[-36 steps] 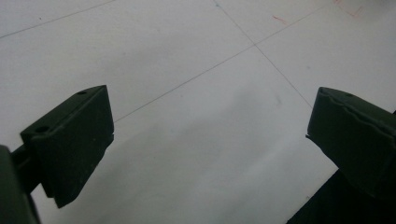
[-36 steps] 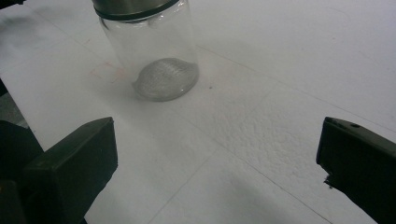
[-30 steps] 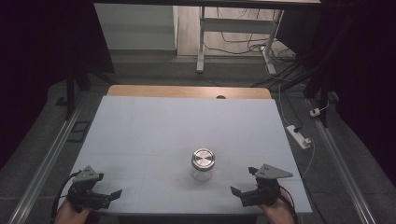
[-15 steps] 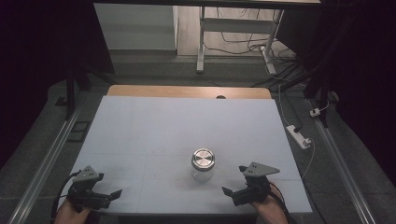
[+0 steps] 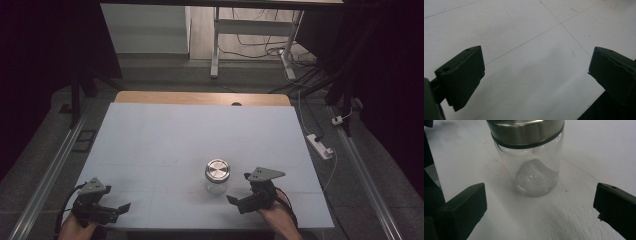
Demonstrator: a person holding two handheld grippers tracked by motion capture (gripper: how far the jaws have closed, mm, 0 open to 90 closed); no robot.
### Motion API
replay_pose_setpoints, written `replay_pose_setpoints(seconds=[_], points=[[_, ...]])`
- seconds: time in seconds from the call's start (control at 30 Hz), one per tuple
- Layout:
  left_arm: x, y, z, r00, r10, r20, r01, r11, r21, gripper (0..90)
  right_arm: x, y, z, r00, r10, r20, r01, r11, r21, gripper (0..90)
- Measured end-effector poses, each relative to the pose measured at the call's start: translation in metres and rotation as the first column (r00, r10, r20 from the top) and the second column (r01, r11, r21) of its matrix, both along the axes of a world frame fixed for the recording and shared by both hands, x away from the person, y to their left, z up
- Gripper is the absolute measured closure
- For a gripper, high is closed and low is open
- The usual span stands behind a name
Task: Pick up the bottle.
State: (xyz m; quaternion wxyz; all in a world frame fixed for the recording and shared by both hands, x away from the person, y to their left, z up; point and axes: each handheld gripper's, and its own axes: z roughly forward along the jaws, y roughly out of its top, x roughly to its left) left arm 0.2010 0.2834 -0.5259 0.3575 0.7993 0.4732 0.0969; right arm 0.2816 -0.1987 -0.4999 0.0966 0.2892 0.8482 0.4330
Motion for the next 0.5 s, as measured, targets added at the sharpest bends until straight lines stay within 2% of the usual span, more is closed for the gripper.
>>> replay_pose_setpoints(seconds=[0.27,0.4,0.5], points=[[0.0,0.0,0.0,1.0,-0.001,-0.001,0.001,1.0,0.0,1.4,0.01,0.019,-0.003,0.9996,0.025,0.012,-0.025,1.0,-0.018,0.0],[0.0,0.0,0.0,1.0,-0.002,-0.003,0.002,1.0,0.0,1.4,0.015,0.026,-0.003,0.9991,0.038,0.018,-0.038,0.999,-0.012,0.0],[0.0,0.0,0.0,1.0,-0.002,-0.003,0.002,1.0,0.0,1.4,0.019,0.031,-0.004,0.9985,0.051,0.017,-0.051,0.998,-0.031,0.0]])
